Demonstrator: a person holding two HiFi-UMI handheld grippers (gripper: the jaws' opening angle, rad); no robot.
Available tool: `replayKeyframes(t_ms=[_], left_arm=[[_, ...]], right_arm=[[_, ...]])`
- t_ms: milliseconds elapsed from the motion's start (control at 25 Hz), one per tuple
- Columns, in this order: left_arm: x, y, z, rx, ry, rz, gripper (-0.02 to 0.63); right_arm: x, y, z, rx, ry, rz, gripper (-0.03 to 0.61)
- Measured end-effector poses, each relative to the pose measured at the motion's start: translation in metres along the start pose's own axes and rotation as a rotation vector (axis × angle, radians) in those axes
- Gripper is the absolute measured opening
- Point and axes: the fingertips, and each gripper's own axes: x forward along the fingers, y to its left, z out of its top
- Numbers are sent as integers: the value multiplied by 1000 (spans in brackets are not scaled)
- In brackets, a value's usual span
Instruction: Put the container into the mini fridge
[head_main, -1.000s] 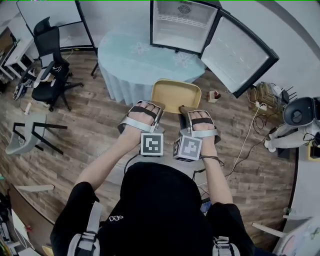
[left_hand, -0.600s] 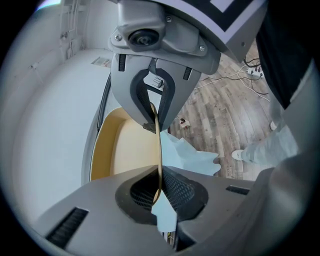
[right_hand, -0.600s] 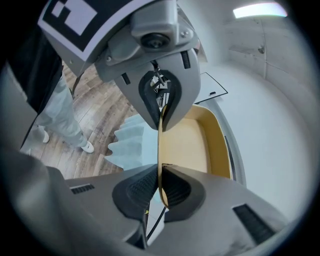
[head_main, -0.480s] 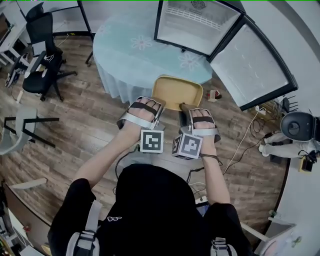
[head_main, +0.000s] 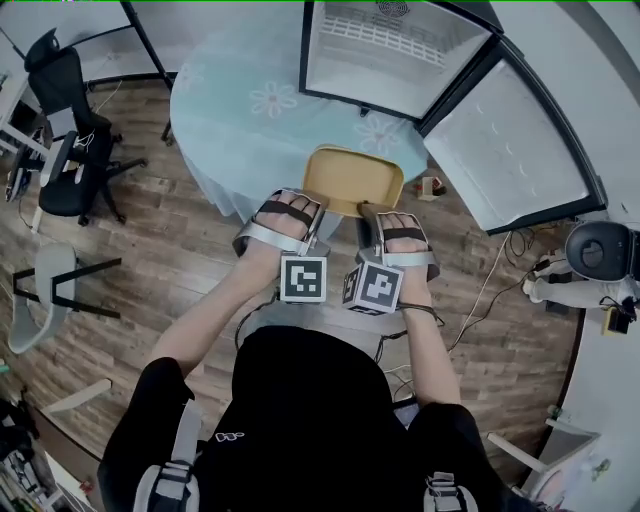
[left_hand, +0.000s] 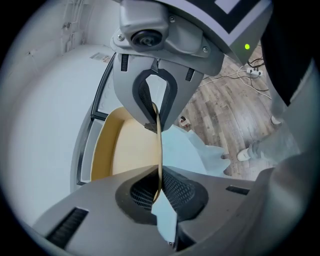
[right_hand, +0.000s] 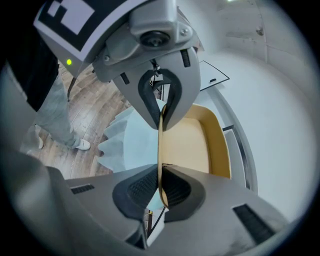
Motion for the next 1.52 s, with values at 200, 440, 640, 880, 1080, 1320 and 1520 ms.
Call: replayKeyframes(t_ms=[200, 440, 640, 880, 1080, 1320, 1520], left_arm=[[40, 43, -20, 62, -20, 5, 25], [78, 72, -43, 102, -41, 3, 25], [97, 80, -52, 91, -52, -10, 25], [116, 89, -60, 109, -40, -23, 25], [130, 87, -60, 132, -37, -43, 25], [150, 85, -51, 119, -50, -70, 25], [178, 84, -44, 123, -39, -92, 25]], right_arm=[[38, -48, -5, 11, 57, -18, 17], [76, -84, -7, -2, 129, -29, 17], [96, -97, -8, 4, 144, -27, 17], [117, -103, -9, 39, 129, -25, 17], [128, -100, -17, 70, 133, -10, 17], [141, -100, -33, 91, 137, 10, 17], [162, -101, -53, 108, 127, 25, 15]])
